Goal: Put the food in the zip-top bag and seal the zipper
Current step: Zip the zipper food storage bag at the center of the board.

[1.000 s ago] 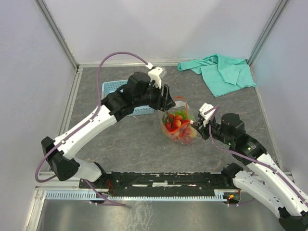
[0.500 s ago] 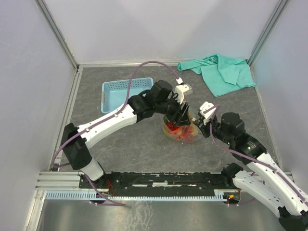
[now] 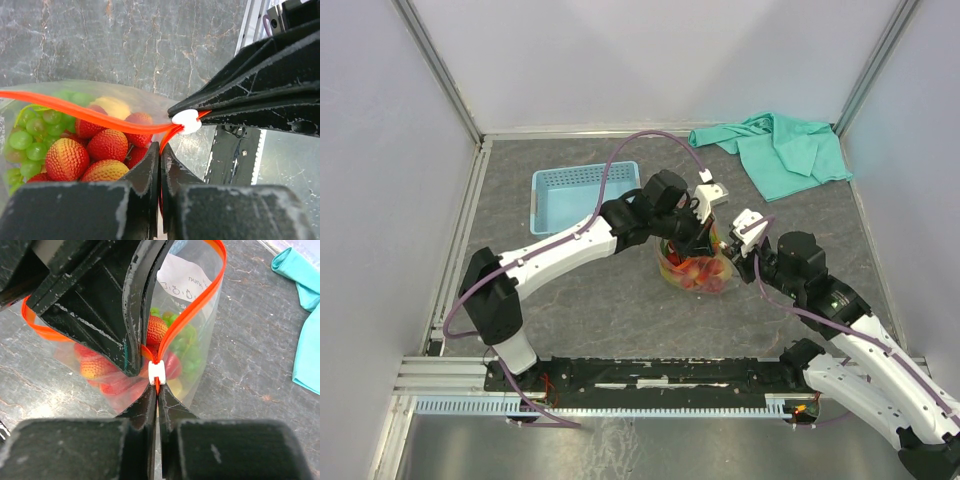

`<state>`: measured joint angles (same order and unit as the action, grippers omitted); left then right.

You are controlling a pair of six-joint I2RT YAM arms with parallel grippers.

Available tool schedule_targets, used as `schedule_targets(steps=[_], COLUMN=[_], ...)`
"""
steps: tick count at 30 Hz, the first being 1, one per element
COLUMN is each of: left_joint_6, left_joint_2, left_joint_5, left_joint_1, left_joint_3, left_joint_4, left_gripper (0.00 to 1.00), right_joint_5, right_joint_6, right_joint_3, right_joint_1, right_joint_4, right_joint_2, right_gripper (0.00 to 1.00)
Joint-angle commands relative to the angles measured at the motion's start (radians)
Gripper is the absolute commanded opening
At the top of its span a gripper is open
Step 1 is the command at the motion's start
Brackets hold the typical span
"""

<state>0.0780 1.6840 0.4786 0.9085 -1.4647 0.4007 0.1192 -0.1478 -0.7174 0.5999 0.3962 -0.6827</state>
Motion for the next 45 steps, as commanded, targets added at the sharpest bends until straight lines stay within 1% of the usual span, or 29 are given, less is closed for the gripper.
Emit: schedule_targets(steps=[1,2,3,4,6,14,21,24,27,30,33,35,37,38,39,40,41,43,45], left_joint_6=[-0.075,-0.078,-0.086,-0.095,-0.106,-0.124,-0.133,-0.128,-0.129,-0.130,-0.135,-0.143,-0.153,-0.157,-0.163,-0.169,-0.177,-0.200,-0.231], left_joint_2=[-0.047,-0.052,-0.057,-0.057,-0.060,-0.093,-0.131,-0.148,-0.147,-0.143,-0.151,-0.157,-0.164,-0.168,-0.173,-0.179,-0.188,-0.207,-0.228], left_joint_5=[0.024,0.019,0.017,0.016,0.005,-0.011,-0.053,-0.054,-0.054,-0.052,-0.056,-0.062,-0.064,-0.064,-0.064,-0.064,-0.066,-0.066,-0.053], left_joint_1=[-0.002,-0.002,0.000,-0.002,-0.002,-0.003,-0.010,-0.013,-0.014,-0.013,-0.015,-0.016,-0.020,-0.024,-0.025,-0.030,-0.033,-0.037,-0.038], left_joint_3=[0.020,0.021,0.020,0.019,0.018,0.040,0.073,0.094,0.094,0.091,0.093,0.089,0.082,0.079,0.076,0.074,0.071,0.073,0.077], left_joint_4=[-0.097,-0.102,-0.102,-0.099,-0.096,-0.106,-0.117,-0.135,-0.139,-0.136,-0.137,-0.126,-0.116,-0.112,-0.110,-0.107,-0.104,-0.110,-0.128], left_gripper=[0.03,0.03,0.03,0.03,0.03,0.03,0.03,0.03,0.03,0.03,0.03,0.08,0.15,0.20,0.29,0.40,0.49,0.57,0.62], right_joint_5=[0.011,0.019,0.031,0.047,0.071,0.146,0.337,0.419,0.447,0.489,0.513,0.531,0.545,0.553,0.560,0.565,0.570,0.574,0.579], right_joint_6=[-0.036,-0.044,-0.055,-0.064,-0.077,-0.076,-0.020,0.011,0.015,0.026,0.025,0.009,-0.002,-0.007,-0.012,-0.016,-0.026,-0.038,-0.048], right_joint_3=[-0.022,-0.020,-0.019,-0.020,-0.016,0.047,0.068,0.067,0.065,0.067,0.058,0.043,0.025,0.018,0.008,-0.001,-0.010,-0.028,-0.044], right_joint_1=[-0.003,-0.006,-0.006,-0.007,-0.010,-0.047,-0.136,-0.176,-0.201,-0.220,-0.233,-0.239,-0.244,-0.245,-0.245,-0.244,-0.244,-0.244,-0.244], right_joint_4=[-0.067,-0.066,-0.061,-0.056,-0.050,-0.142,-0.260,-0.309,-0.317,-0.332,-0.324,-0.300,-0.275,-0.264,-0.253,-0.242,-0.228,-0.201,-0.177], right_joint_2=[0.009,0.009,0.009,0.008,0.005,0.002,-0.068,-0.096,-0.118,-0.125,-0.132,-0.137,-0.142,-0.146,-0.151,-0.156,-0.161,-0.170,-0.179], right_gripper=[0.16,0.23,0.27,0.30,0.34,0.34,0.33,0.32,0.28,0.20,0.09,0.02,0.02,0.02,0.02,0.02,0.02,0.02,0.02])
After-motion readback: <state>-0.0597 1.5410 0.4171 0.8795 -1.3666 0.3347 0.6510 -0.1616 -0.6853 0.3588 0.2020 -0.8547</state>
